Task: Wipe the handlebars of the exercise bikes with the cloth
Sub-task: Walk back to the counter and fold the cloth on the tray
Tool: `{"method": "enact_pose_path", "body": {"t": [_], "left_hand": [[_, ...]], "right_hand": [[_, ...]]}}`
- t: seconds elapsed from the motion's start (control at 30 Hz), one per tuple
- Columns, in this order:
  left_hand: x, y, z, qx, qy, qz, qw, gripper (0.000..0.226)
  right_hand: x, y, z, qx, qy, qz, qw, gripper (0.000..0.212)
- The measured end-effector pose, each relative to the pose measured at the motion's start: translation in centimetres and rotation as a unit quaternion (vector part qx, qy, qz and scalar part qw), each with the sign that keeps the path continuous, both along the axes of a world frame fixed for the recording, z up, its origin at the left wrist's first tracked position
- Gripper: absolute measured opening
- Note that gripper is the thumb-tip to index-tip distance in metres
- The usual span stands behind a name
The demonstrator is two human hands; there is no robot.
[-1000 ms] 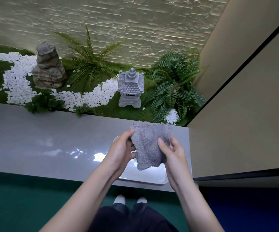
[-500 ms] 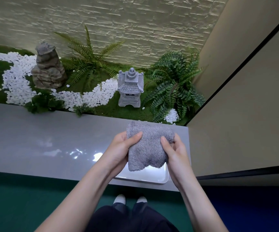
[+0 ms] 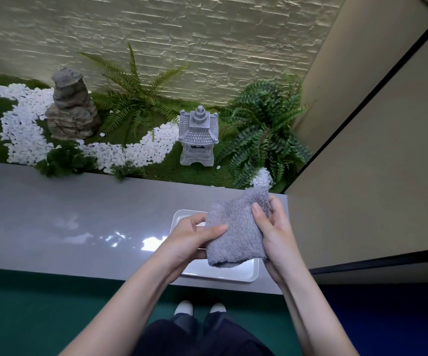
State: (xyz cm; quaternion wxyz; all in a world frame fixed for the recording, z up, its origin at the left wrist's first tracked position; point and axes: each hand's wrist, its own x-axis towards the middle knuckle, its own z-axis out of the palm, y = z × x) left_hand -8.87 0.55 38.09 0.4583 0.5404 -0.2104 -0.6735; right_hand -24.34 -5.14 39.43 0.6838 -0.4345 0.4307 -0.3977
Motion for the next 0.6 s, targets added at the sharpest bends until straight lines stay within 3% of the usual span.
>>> {"method": "enact_pose_path", "body": {"t": [0.27, 0.33, 0.43, 0.47, 0.6], "left_hand": [[0.5, 0.1, -0.9, -0.067, 0.078, 0.064, 0.993, 0.043], [0.5, 0.1, -0.8, -0.043, 0.014, 0.056, 0.997, 0.048], [-0.1, 0.2, -0.5, -0.056, -0.216, 0.035, 0.974, 0.056], [-0.5, 0.3, -0.2, -0.085, -0.257, 0.031, 0.962, 0.057], [-2.4, 0.2, 1.1, -0.199, -0.230, -0.036, 0.952, 0.061]], "right_hand": [[-0.4, -0.1, -0.1, 0.039, -0.019, -0.037, 0.998, 0.019], [-0.1, 0.0, -0.1, 0.051, -0.018, -0.045, 0.998, 0.021], [0.2, 0.0, 0.1, 0.068, -0.015, -0.053, 0.996, 0.018], [0.3, 0.0, 0.3, 0.076, -0.016, -0.056, 0.995, 0.018], [0.9, -0.1, 0.6, 0.118, -0.038, -0.065, 0.990, 0.028]]}}
